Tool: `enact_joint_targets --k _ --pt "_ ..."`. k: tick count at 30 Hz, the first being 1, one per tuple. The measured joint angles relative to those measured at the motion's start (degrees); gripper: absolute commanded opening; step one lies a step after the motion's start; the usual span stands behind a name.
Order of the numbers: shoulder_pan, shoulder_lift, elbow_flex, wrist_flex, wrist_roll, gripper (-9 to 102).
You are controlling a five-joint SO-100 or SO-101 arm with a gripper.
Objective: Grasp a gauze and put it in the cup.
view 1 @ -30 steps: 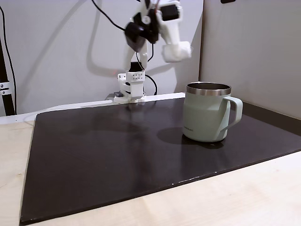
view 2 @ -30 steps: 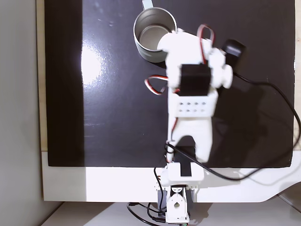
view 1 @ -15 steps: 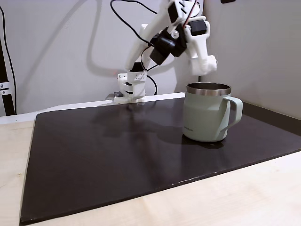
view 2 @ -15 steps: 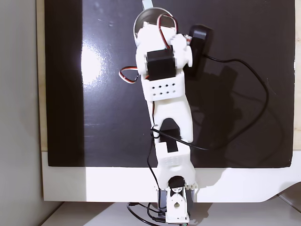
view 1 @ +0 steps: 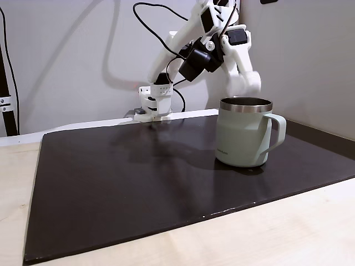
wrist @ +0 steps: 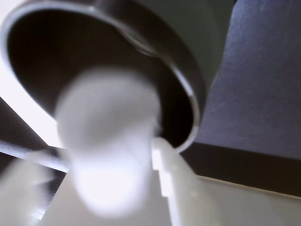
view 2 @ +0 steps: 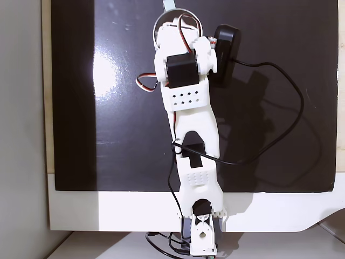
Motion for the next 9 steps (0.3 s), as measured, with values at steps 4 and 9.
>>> enact_joint_targets --k 4,9 --pt "-0.44 0.0 0.0 0.0 0.0 42" --pt "-0.18 0.0 0.0 0.09 0.0 41"
